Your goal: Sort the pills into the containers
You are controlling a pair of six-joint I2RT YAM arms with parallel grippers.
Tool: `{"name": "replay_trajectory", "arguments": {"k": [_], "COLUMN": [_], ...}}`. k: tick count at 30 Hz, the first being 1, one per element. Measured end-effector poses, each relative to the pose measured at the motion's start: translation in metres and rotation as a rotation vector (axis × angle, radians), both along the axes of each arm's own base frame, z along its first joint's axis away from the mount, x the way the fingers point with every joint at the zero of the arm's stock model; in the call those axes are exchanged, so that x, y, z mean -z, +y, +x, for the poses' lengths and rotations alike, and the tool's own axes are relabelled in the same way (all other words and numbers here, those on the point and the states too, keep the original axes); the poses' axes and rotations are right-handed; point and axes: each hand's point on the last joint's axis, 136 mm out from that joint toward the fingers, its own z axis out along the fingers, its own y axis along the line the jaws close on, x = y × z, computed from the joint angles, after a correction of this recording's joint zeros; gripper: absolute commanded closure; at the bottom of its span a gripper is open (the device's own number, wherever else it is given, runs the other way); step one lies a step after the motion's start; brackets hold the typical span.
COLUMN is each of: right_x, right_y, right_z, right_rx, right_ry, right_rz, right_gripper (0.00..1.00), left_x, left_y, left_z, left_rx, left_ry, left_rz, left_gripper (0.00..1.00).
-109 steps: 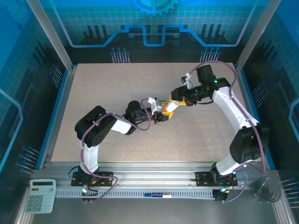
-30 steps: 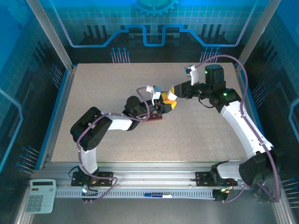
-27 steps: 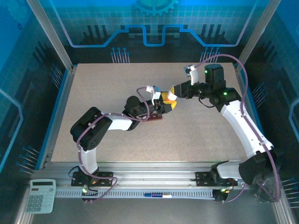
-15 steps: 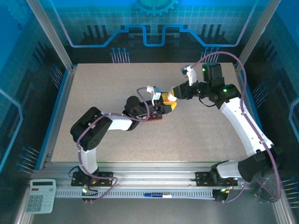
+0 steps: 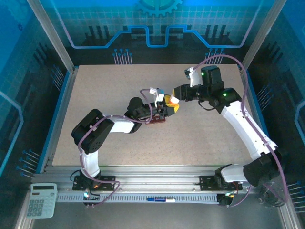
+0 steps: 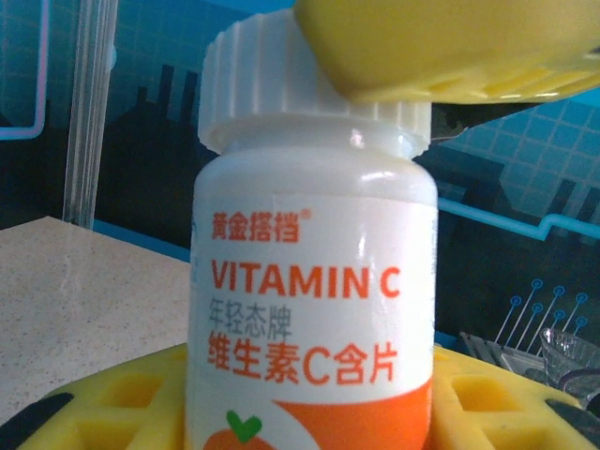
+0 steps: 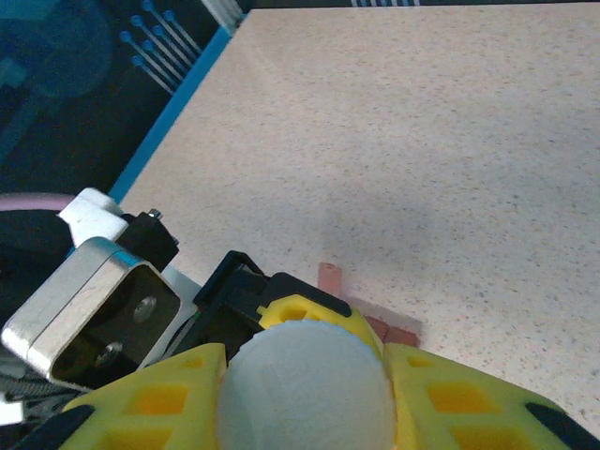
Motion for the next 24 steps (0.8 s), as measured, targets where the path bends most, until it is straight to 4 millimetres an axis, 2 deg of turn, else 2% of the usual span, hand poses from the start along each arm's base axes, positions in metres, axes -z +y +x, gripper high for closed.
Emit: {"name": "replay_trajectory", "arguments": {"k": [10,13,18,24], "right_x": [0.007,0.009,0.009,0.015], "right_y": [0.003,0.003,0.001,-0.001], "right_z": [0.002,0.002,0.001,-0.008], "right_rx": [0.120,0.130,0.135,0.105], "right_ry": [-0.005,0.002,0.017,0.075], "right_rz": [-0.096,-0.104,-0.114,-0.144], "right_gripper": [0.66,0.63,0.47,0.27], "left_x": [0.008,0.010,0.009,-0.003], "left_y": [-0.001,-0.002,-0.002,-0.004], "left_z": [0.001,0.001,0.000,-0.006], "left_rx": [0.006,0.006,0.008,0.017], "left_ry": [0.025,0.031,0.028,-0.022], "left_rz": [0.019,0.024,0.022,-0.011], "left_gripper": [1.00,1.00,1.00,1.00]}}
